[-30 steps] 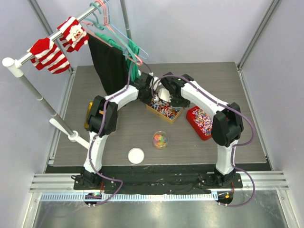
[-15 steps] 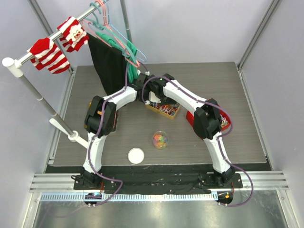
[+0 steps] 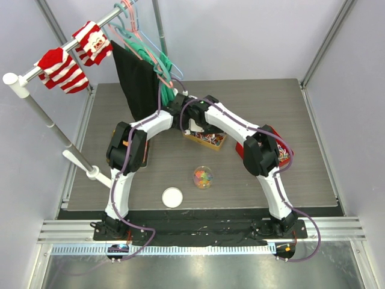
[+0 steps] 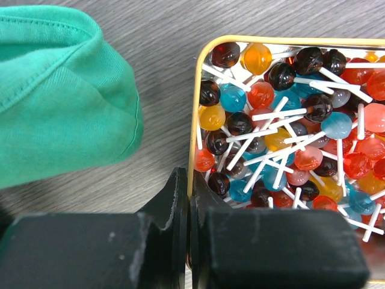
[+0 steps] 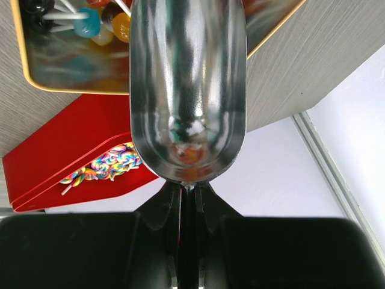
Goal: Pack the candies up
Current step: Adjust the storage box at the center of the board, then scoop the fake candies from the storage box.
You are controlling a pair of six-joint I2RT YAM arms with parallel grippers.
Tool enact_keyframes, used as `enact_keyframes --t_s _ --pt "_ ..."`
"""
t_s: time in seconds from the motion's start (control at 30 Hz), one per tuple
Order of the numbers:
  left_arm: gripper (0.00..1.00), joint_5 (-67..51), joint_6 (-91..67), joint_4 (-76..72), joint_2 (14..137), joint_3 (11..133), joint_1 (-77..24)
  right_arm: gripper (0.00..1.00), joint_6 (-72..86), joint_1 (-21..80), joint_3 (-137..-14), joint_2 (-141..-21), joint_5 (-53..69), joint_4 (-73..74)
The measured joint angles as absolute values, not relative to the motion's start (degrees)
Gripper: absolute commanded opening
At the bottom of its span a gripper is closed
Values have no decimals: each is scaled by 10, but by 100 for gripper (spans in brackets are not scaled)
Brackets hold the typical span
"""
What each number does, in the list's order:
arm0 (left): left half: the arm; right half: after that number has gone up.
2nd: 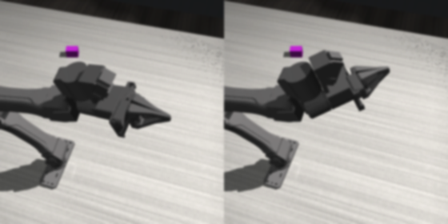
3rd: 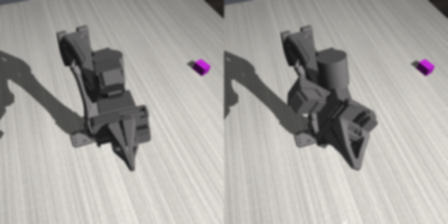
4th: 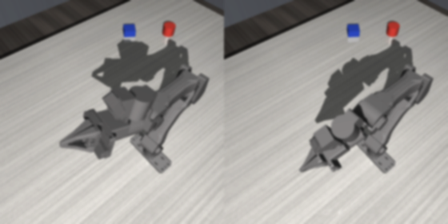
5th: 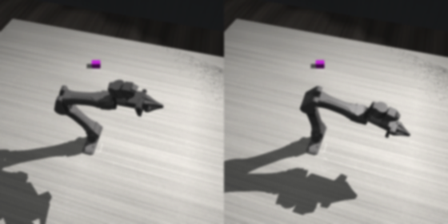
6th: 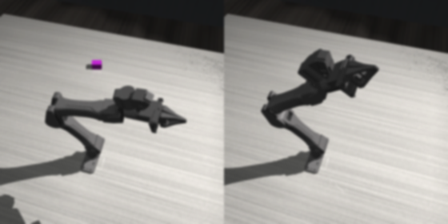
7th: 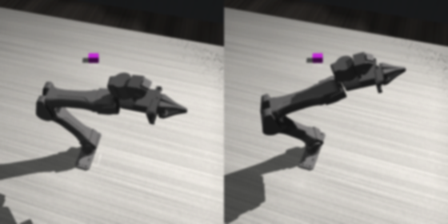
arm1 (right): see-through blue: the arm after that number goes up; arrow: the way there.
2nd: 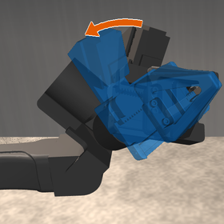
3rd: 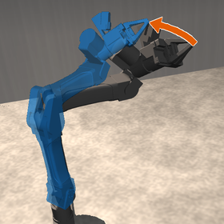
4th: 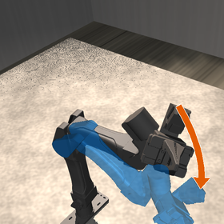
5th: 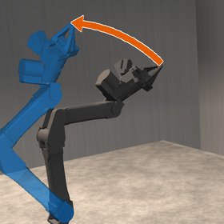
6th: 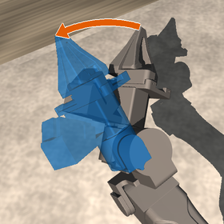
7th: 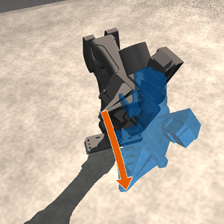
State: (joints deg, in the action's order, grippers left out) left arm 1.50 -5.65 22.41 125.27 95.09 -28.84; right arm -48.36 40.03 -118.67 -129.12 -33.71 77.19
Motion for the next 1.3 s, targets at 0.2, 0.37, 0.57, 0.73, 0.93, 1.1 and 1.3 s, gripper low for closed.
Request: enact_keyframes --t_s 0.2,0.37,0.57,0.73,0.93,1.1,1.3 --pt "0 10 -58 230 1252 951 -291 1 -482 401 -1164 -1284 -336 762" --pt "0 -3 -58 239 1249 951 -291 1 -481 406 -1164 -1284 -320 767" --pt "0 -10 -58 255 1241 945 -288 1 -476 410 -1170 -1282 -279 780" --pt "0 -13 -58 265 1240 945 -287 1 -459 410 -1150 -1268 -236 770" --pt "0 -25 -57 271 1240 943 -285 1 -425 410 -1117 -1263 -180 720" --pt "0 -30 -56 278 1237 939 -281 1 -395 410 -1107 -1264 -159 694" --pt "0 -24 -60 281 1233 936 -274 1 -360 410 -1107 -1270 -146 677"
